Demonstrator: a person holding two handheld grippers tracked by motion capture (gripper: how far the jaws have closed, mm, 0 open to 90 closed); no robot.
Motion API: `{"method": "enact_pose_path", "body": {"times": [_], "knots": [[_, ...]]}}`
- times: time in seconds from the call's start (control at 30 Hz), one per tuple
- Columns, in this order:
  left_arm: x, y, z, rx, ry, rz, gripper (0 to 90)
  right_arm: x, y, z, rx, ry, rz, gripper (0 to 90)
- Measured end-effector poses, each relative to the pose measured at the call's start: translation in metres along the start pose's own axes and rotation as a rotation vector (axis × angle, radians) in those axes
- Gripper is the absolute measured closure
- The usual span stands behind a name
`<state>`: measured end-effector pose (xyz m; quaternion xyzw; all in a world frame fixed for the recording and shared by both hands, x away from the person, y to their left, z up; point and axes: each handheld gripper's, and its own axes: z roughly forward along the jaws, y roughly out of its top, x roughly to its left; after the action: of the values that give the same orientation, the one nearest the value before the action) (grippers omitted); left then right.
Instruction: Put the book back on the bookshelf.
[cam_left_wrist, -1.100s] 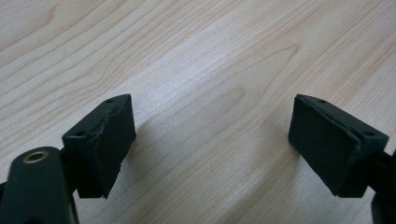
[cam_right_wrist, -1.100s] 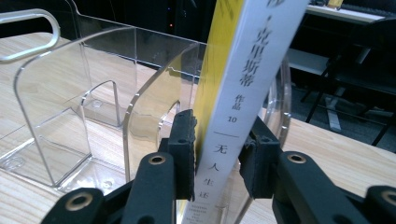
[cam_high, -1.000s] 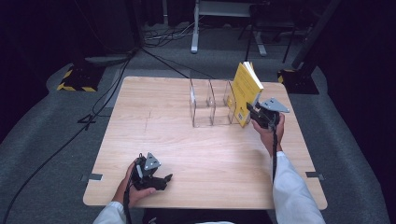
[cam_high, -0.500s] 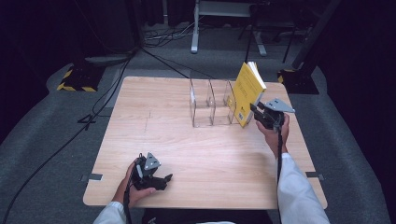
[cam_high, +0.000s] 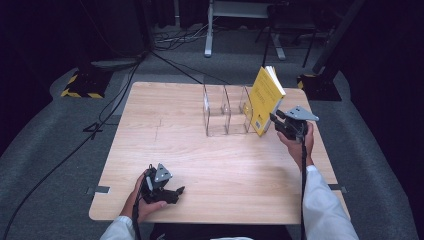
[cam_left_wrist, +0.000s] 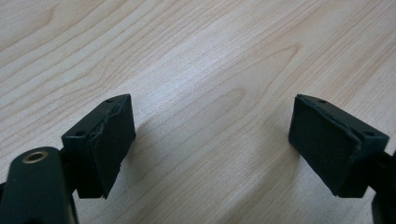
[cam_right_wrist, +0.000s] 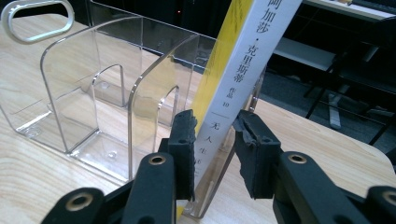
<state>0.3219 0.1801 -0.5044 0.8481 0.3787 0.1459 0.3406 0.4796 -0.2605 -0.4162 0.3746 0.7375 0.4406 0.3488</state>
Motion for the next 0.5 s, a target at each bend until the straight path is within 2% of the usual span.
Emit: {"method": "enact_pose_path", "body": {"times": [0.07, 0.3, 0.5], "knots": [[0.000, 0.000, 0.000, 0.000, 0.000, 0.000, 15.2, -0.001, 0.000, -0.002, 0.014, 0.008, -0.021, 68.6], [0.000, 0.000, 0.000, 0.000, 0.000, 0.001, 15.2, -0.004, 0.000, -0.007, 0.040, 0.034, -0.035, 68.5], [0.000, 0.000, 0.000, 0.000, 0.000, 0.000, 15.2, 0.001, 0.005, -0.016, 0.052, 0.075, -0.090, 67.0]]}}
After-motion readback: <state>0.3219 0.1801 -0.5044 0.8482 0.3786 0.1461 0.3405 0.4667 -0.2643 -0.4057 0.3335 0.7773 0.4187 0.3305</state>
